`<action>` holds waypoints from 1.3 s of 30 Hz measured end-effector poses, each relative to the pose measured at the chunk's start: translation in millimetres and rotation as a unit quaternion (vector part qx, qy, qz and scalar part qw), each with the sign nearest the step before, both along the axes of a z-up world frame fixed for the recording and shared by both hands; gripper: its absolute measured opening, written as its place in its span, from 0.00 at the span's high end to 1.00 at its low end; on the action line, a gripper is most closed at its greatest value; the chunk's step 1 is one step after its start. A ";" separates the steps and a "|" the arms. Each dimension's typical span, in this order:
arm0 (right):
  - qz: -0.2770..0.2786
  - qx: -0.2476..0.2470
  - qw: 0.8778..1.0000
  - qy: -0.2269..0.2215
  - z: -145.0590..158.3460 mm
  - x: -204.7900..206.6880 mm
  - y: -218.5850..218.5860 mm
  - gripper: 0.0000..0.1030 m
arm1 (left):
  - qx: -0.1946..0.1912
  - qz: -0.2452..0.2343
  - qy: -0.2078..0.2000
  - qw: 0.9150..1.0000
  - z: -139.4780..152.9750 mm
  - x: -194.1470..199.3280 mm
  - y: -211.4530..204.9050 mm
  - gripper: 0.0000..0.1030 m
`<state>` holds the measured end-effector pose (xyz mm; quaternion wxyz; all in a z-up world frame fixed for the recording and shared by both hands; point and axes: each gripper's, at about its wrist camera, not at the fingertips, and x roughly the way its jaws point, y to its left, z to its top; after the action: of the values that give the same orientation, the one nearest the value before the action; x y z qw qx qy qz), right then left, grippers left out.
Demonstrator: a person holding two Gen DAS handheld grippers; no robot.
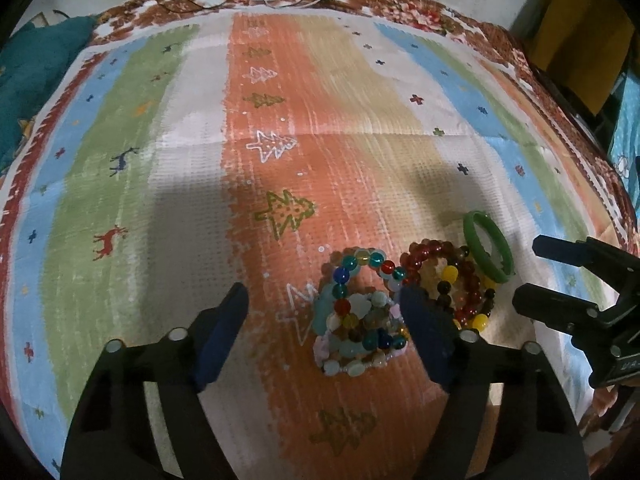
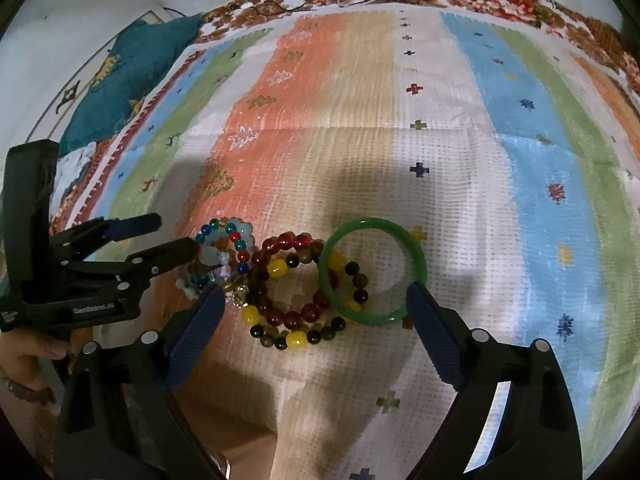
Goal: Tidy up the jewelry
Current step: 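Move both open grippers down toward the bracelet cluster, then close the right gripper on the green jade bangle while the left grips the multicolour beaded bracelet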
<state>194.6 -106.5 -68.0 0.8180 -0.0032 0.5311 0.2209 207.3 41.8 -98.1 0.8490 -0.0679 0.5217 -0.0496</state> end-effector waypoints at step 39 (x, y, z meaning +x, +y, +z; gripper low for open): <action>-0.045 0.053 0.996 0.063 -33.3 42.1 -0.9 0.85 | -0.013 -0.036 0.000 0.999 -9.7 13.4 -1.0 0.91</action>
<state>236.7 -107.4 -101.3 0.7912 0.0778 0.5687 0.2111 220.6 40.9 -107.8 0.8458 -0.0605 0.5229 -0.0873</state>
